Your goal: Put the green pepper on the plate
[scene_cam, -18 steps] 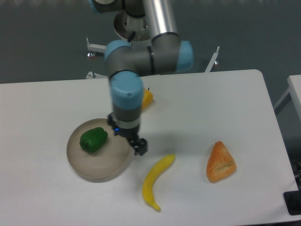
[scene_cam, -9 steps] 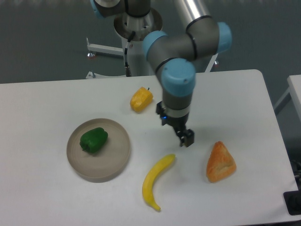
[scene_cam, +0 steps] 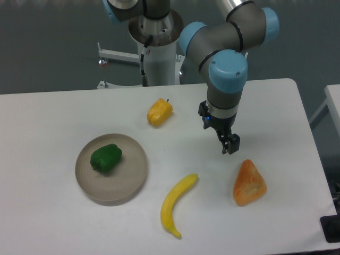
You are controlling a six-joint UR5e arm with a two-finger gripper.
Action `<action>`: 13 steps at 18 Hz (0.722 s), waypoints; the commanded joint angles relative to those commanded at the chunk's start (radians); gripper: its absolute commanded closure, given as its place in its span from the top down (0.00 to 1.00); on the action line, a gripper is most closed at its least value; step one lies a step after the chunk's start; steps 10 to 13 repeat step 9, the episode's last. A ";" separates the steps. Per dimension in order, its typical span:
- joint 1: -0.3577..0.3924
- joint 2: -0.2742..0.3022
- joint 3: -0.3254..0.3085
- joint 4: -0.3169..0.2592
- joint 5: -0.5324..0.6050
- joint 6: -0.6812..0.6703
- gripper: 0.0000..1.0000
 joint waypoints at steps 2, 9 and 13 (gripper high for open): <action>0.000 0.000 -0.006 0.002 0.002 0.000 1.00; 0.003 0.002 -0.006 0.002 0.000 0.000 1.00; 0.003 0.002 -0.006 0.002 0.000 0.000 1.00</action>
